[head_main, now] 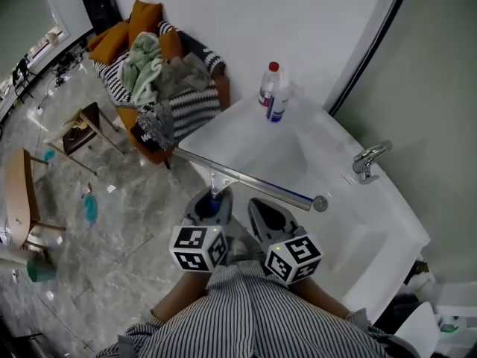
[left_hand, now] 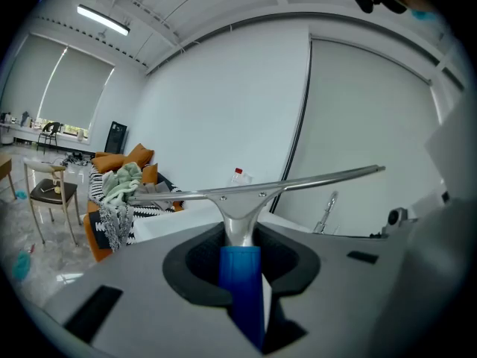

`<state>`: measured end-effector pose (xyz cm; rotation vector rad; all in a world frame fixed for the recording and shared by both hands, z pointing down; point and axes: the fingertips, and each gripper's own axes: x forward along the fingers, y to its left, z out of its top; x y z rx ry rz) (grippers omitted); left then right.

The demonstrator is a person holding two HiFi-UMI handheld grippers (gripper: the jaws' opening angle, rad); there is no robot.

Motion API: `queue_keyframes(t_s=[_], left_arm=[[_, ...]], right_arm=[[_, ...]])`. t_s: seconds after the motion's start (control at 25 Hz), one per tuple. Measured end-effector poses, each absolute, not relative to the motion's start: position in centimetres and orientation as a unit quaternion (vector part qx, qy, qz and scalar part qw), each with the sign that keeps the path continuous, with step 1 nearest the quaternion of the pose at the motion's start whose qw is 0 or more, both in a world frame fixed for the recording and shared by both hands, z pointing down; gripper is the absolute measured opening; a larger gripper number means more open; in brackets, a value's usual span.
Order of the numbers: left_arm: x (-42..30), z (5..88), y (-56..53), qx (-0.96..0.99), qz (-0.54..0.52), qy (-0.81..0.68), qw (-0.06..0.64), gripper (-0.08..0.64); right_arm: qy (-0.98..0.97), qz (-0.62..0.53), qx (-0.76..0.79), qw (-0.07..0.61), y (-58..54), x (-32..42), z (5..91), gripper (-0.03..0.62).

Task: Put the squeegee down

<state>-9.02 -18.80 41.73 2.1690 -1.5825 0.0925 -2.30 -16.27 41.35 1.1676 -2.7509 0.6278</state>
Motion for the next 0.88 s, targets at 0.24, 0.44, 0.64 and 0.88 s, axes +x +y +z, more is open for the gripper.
queue_keyframes(t_s=[0.24, 0.44, 0.64, 0.88], left_arm=[[-8.0, 42.5, -20.9, 0.783, 0.041, -0.576, 0.231, 0.101], [-7.4, 43.4, -21.7, 0.779, 0.051, -0.578, 0.237, 0.101], [-7.5, 43.8, -22.0, 0.777, 0.065, -0.579, 0.238, 0.101], [-8.1, 44.0, -22.8, 0.781, 0.072, -0.573, 0.239, 0.101]], right_arm=[[-0.9, 0.221, 0.373, 0.047, -18.3, -1.6, 42.4, 0.017], [-0.895, 0.234, 0.375, 0.05, -19.3, -0.7, 43.3, 0.017], [-0.891, 0.247, 0.378, 0.048, -19.8, -0.7, 44.0, 0.017], [-0.888, 0.252, 0.381, 0.044, -20.4, -1.6, 44.1, 0.017]])
